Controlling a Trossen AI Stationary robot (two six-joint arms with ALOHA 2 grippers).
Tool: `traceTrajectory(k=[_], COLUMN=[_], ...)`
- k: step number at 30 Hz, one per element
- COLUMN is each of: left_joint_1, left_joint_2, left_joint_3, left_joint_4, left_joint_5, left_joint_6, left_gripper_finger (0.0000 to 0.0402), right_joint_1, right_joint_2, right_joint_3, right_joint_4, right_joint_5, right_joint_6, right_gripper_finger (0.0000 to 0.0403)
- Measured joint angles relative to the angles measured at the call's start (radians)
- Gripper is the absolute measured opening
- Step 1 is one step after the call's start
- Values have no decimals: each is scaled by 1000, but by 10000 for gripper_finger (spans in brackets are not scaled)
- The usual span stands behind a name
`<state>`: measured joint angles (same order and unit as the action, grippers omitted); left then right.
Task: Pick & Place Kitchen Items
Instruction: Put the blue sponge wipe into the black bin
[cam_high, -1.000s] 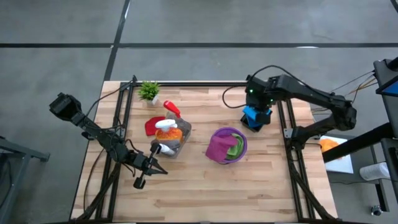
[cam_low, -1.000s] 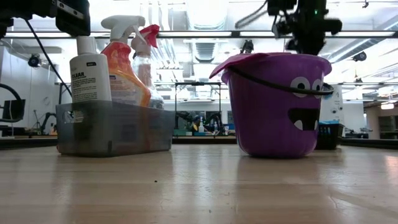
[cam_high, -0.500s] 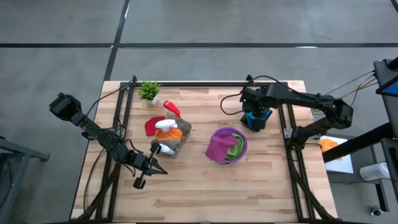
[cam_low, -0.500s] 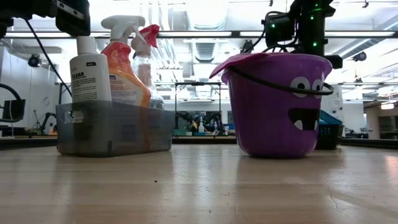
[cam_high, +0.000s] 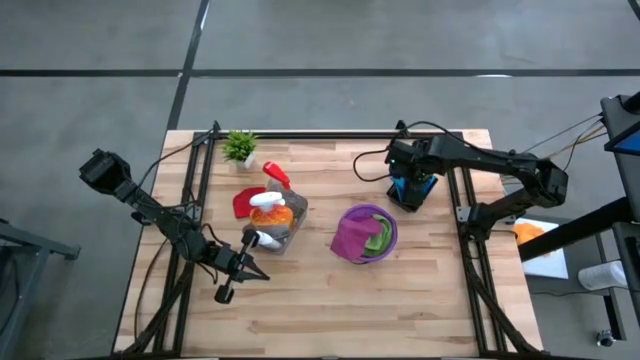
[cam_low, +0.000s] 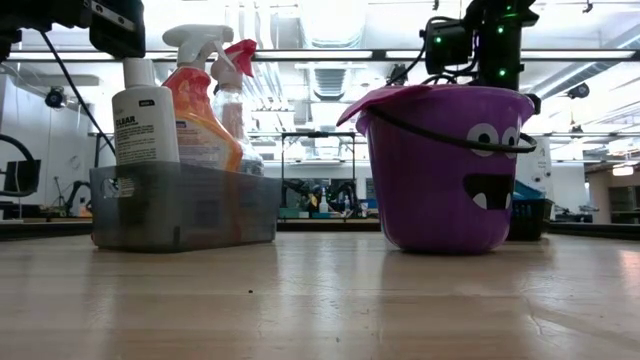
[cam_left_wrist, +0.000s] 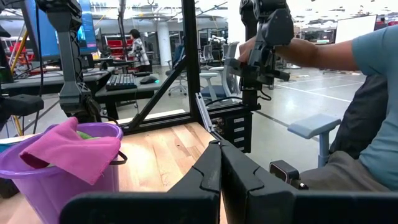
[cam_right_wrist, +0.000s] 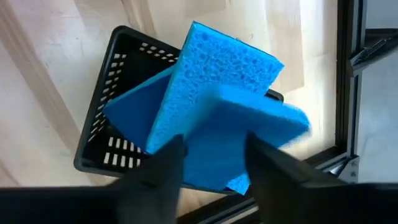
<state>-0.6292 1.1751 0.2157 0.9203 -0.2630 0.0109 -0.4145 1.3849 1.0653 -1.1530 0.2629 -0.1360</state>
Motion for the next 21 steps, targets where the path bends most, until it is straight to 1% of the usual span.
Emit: traceTrajectory(k=[5,7,9,12,17,21], left_joint_1=[0,0,0,0,0,0], left_joint_2=[0,0,0,0,0,0], left_joint_3=[0,0,0,0,0,0], left_joint_4=[0,0,-1,-2,-2,-4], left_joint_5=[0,0,0,0,1,1], left_joint_6=[0,1,4,8,8,8], left_gripper_finger=[1,1,1,1,1,1], right_joint_1=[2,5,8,17,30,36], right_joint_2=[-6,-8,-9,-13,-13,-23], right_joint_3=[1,1,1,1,1,1], right_joint_4=[-2,-5,-9,-7,-7,-7], right_joint_5=[1,0,-2,-13,-137,-200], right_joint_6=[8,8,7,7,1,-8], right_gripper_finger=[262,295,318,334,336,336])
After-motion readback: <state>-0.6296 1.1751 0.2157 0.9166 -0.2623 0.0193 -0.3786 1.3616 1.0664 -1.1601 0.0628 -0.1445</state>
